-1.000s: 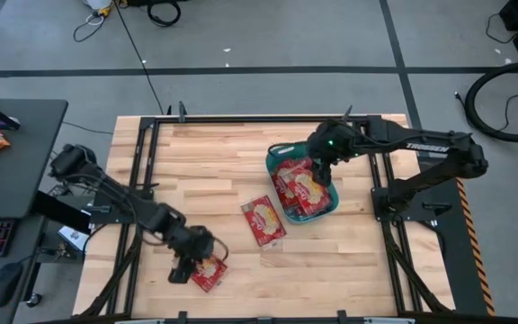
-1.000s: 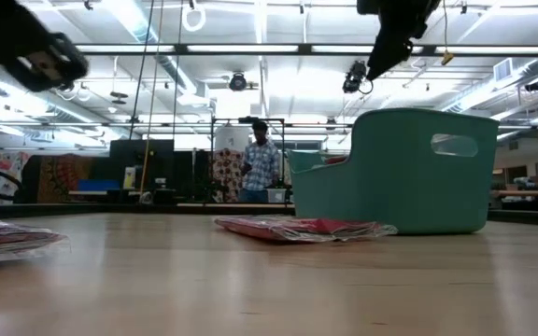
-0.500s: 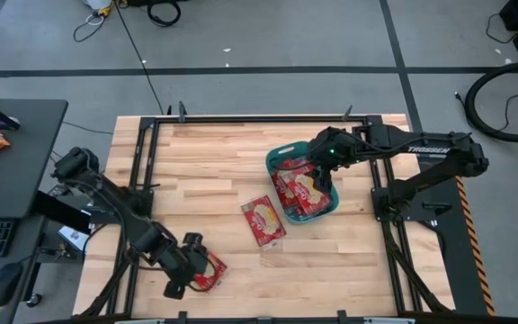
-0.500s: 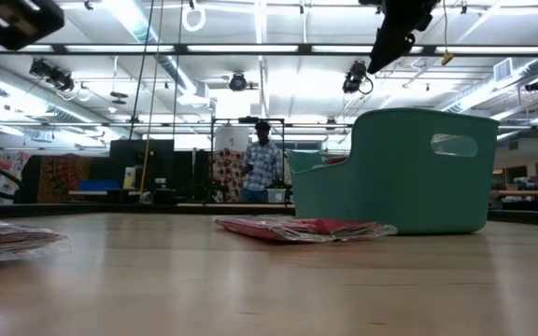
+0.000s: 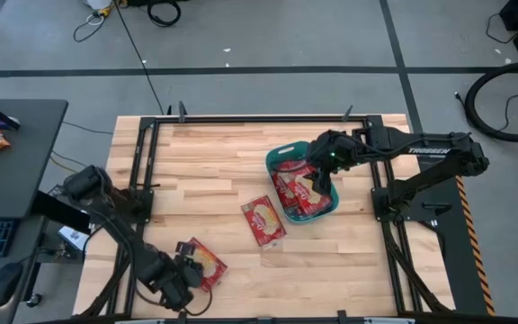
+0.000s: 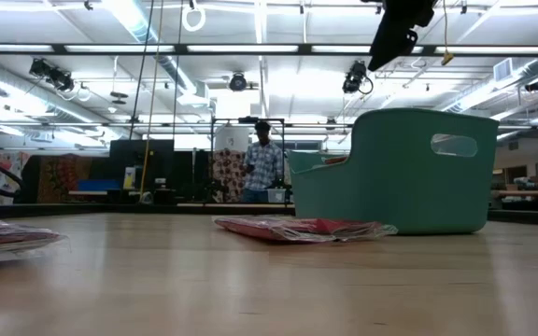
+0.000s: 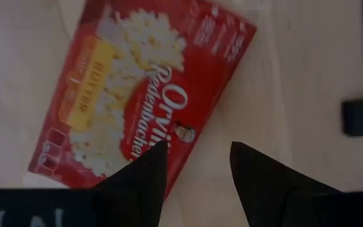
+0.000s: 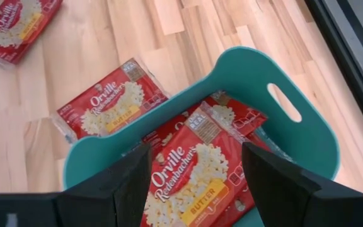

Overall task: Sort popcorn bags into baskets
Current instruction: Put the red popcorn pack into the green bin

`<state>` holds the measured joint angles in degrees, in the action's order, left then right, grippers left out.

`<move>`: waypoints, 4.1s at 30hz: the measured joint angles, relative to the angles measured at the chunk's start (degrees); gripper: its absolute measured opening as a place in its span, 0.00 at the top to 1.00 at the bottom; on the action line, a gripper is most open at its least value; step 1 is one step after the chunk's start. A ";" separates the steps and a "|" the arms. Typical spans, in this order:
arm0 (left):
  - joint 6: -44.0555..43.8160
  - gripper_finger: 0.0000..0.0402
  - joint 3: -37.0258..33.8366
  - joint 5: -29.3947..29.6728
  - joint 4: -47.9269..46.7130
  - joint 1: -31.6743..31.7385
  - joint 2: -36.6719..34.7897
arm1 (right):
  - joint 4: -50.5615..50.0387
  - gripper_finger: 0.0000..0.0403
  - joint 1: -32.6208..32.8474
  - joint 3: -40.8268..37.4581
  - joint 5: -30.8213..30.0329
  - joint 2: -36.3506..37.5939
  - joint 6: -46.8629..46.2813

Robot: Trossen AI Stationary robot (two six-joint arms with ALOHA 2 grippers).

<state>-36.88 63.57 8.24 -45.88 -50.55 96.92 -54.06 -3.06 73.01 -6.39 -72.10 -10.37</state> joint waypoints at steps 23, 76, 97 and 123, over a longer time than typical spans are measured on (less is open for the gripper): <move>0.00 0.71 0.23 8.41 -2.23 -3.73 10.61 | -0.09 0.38 1.06 0.00 0.02 0.00 -0.26; 4.17 0.98 4.11 -2.67 20.15 31.87 -10.46 | 22.13 0.38 14.20 -0.02 5.73 -9.22 20.94; 3.52 0.98 4.11 -13.05 33.03 40.16 -10.46 | 22.10 0.60 14.62 -0.02 5.98 -9.28 20.87; 6.01 0.54 4.15 2.94 13.77 45.72 -21.37 | 4.17 0.88 13.97 -0.02 -26.99 -8.92 20.92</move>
<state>-30.88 67.72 11.18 -32.11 -4.84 75.54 -49.89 10.91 72.99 -33.38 -81.01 10.55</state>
